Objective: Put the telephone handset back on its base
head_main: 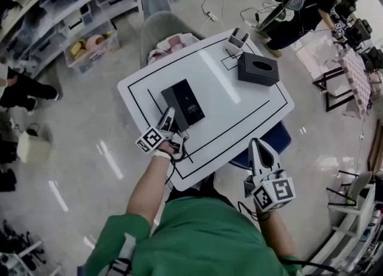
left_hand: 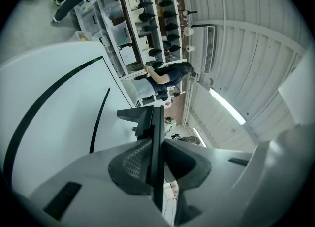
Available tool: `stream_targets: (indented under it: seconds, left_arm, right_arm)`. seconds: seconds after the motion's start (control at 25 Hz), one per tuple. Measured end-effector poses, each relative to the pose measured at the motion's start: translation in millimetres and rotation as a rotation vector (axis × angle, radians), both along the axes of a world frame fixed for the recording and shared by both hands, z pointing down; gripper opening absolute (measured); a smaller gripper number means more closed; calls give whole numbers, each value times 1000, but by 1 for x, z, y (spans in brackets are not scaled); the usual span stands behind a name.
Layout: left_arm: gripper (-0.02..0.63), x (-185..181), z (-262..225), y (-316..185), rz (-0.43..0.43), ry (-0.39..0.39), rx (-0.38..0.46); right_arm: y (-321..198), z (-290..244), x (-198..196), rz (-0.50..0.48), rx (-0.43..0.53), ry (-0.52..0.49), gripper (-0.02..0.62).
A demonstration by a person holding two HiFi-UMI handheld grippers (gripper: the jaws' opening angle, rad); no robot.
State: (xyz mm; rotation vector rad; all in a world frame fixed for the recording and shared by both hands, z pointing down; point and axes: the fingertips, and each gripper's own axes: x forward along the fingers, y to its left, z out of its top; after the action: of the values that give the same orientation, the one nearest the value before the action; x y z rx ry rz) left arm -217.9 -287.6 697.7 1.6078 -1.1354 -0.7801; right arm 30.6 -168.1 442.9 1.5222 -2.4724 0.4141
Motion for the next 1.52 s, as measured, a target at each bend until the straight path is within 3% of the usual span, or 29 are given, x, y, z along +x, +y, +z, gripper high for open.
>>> stream_targets:
  seconds: [0.16,0.36,0.56,0.76,0.96,1.16,1.24,1.32,1.4,1.52]
  left_arm:
    - [86,0,3,-3,-6,-45,-38]
    - [87,7,7,-5,109,-229,-126]
    - [87,11,7,-4,180,-149,-178]
    - [80,15,5,1,266,-211,-120]
    - [79,9,12,-3,304,-120,-19]
    - [80,20,5,-4,341,114,51]
    - [80,20,7,-4,328,142,55]
    - [80,14,14,-4,306,54,28]
    - [83,9,20,-4,296,-115,-9]
    - [100,12,9,-8,340,-297,0]
  right_arm:
    - [6,6,-5,-34,-15,-25,23]
    - [10,8,0,-54,-14,-45,23]
    - [7,7,10,-53,-6,-73,23]
    - [7,7,17,-53,-6,-92,23]
    - [4,13,23,-49,-26,-103,23]
    - [5,19,21,-52,-51,-104,23]
    - [6,20,18,-55,-54,-105,23]
    - [5,20,16,-57,-54,-103,23]
    - [5,19,15,-61,-50,-101,23]
    - [4,16,14,-63,-43,-101,23]
